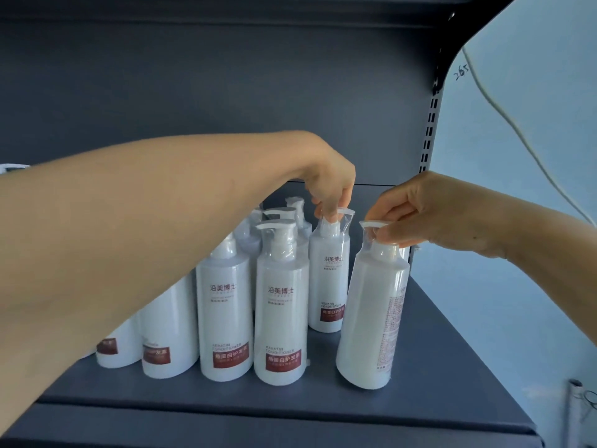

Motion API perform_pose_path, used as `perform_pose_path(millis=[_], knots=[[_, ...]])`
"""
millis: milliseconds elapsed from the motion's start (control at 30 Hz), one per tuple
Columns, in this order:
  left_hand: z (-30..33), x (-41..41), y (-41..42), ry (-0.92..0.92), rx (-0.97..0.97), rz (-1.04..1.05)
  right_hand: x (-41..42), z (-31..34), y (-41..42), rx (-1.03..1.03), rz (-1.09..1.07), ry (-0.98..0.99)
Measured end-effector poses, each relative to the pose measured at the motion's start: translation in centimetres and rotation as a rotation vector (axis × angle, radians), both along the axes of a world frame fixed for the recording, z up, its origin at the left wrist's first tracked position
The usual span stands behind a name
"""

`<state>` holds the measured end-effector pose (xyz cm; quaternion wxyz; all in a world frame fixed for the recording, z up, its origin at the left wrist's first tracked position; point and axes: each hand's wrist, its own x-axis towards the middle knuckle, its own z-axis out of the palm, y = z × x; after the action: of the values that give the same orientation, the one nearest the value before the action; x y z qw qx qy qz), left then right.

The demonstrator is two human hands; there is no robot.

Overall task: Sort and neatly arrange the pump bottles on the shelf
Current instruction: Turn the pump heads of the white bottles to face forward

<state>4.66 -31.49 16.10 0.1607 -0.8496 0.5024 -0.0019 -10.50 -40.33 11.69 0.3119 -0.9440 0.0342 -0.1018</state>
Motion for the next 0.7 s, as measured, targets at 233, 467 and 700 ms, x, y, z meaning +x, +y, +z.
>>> perform_pose_path(millis=[233, 467, 700], knots=[[-0.9, -0.5, 1.6, 0.009, -0.088, -0.001, -0.7, 0.0, 2.0, -0.22, -0.042, -0.011], [-2.1, -0.4, 2.0, -0.012, -0.154, -0.016, -1.1, 0.7, 2.8, -0.245, 0.011, 0.034], [-1.9, -1.1, 3.2, 0.02, -0.22, -0.012, -2.1, 1.5, 3.9, -0.201, -0.088, 0.114]])
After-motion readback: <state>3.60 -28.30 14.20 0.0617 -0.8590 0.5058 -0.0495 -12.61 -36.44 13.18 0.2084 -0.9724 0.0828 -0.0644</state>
